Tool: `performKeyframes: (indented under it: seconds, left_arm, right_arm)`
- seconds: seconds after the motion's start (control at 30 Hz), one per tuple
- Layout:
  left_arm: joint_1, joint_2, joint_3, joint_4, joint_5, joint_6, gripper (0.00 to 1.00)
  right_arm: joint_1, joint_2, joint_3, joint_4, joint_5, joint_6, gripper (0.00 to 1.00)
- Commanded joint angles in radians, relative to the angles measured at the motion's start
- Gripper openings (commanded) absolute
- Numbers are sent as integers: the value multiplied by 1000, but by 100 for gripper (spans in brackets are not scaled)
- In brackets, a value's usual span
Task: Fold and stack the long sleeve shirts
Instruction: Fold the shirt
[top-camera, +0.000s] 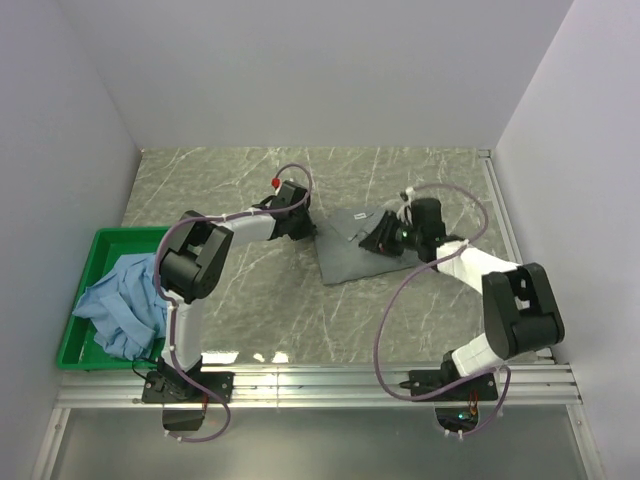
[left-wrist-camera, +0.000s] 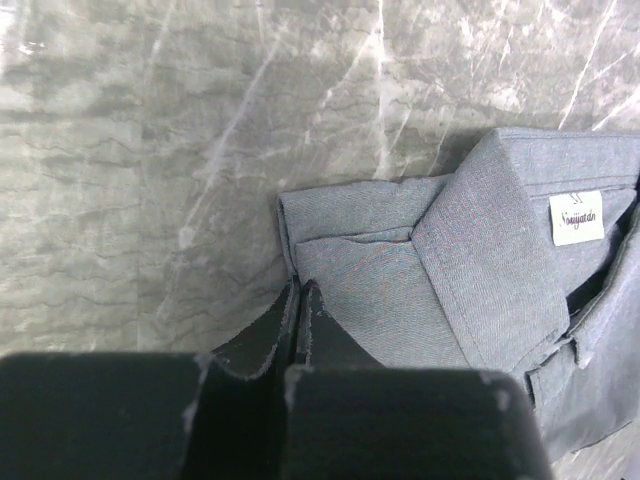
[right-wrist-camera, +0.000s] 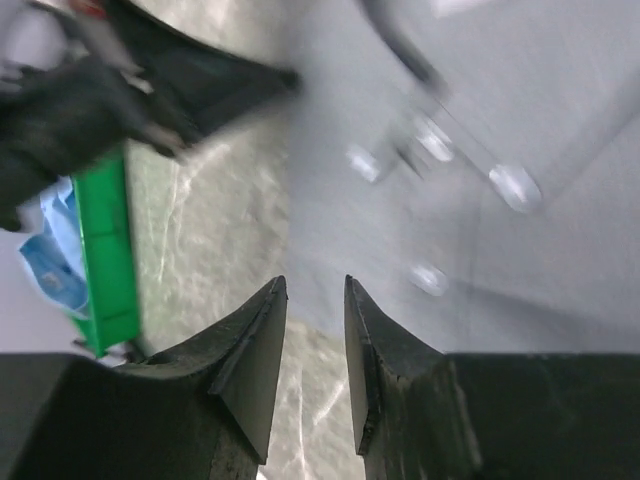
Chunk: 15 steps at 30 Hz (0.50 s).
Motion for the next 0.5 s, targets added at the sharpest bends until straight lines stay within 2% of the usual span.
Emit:
performKeyframes:
  seconds: [0.0,0.03,0.23,0.47]
  left_arm:
    - [32,27,-64,-112,-52,16,1]
    - [35,24,-71,-109,-48,13,1]
    - [67,18,-98,-97,-23,7,1]
    - [80,15,-106,-102,-17,28,1]
  right_arm:
    - [-83,60,-164,178,-160,139,37]
    - [-106,92,-193,249,-193,182,36]
    - [-247,195,-307,372,-201,235,33]
    - [-252,95,-188,318,-231,195,31]
